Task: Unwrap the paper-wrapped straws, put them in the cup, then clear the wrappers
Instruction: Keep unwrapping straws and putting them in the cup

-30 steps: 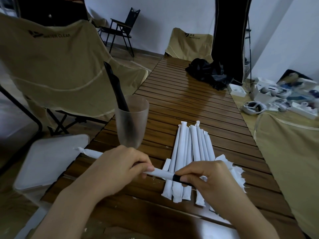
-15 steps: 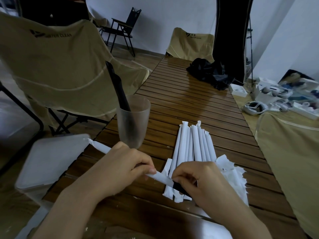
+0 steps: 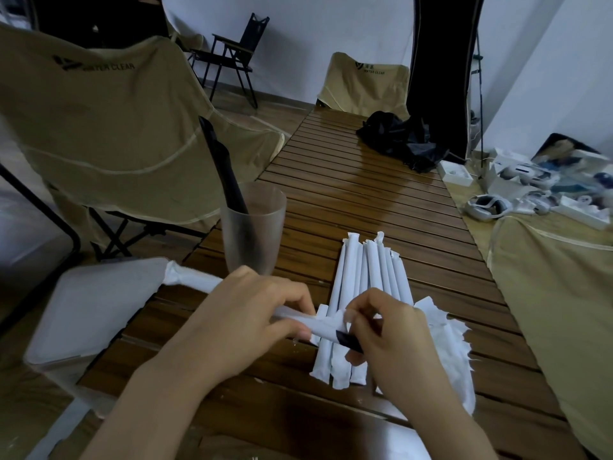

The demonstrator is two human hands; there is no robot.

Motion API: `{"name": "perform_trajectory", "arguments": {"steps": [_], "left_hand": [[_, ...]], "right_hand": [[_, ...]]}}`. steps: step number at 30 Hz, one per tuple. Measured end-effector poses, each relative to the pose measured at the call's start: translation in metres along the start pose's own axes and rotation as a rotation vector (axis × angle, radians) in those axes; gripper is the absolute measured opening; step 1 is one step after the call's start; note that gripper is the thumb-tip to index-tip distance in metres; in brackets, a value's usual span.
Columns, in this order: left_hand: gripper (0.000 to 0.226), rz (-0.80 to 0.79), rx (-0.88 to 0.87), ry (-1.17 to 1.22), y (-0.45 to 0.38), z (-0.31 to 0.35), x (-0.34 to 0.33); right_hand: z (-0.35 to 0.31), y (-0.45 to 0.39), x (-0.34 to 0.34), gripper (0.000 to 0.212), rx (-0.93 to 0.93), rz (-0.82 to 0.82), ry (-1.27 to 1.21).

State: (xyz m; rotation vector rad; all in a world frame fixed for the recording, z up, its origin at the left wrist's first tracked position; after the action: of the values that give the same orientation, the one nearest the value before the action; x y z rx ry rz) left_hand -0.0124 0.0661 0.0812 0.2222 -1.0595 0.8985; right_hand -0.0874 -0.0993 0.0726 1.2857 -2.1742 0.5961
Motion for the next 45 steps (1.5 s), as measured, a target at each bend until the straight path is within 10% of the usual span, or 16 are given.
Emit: {"name": "perform_trajectory", "arguments": {"steps": [7, 16, 26, 30, 38, 45], "left_hand": [[0.027, -0.083, 0.038, 0.061, 0.000, -0.004, -0.008], [0.021, 0.031, 0.071, 0.132, -0.003, -0.003, -0.007], [0.024, -0.018, 0.166, -0.010, 0.000, -0.012, -0.015], [0.023, -0.042, 0.180, -0.026, -0.001, -0.012, -0.015], [0.020, -0.095, 0.138, 0.022, -0.002, -0.006, -0.015], [0.015, -0.038, 0.115, 0.078, -0.004, -0.002, -0.015]], "right_hand": [[0.002, -0.003, -0.005, 0.029, 0.200, 0.084, 0.158], [0.018, -0.010, 0.011, 0.017, 0.062, 0.201, 0.028], [0.069, -0.016, 0.040, 0.032, -0.164, 0.327, 0.512], [0.059, -0.018, 0.034, 0.020, 0.028, 0.356, 0.422], [0.008, -0.008, -0.002, 0.017, 0.371, -0.211, 0.272], [0.004, -0.006, -0.001, 0.024, 0.243, -0.002, 0.150]]}}
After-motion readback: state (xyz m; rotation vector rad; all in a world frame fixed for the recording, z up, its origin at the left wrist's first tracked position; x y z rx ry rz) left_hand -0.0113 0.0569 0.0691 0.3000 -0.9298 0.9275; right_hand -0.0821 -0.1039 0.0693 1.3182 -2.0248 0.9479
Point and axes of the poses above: each hand's wrist, its own y-axis away from the middle knuckle, its own x-axis out of the back of the hand, z = x × y, the point moved 2 cm from there along -y, towards the middle knuckle, and after that the axes turned 8 degrees about z, right-handed, at the moved point
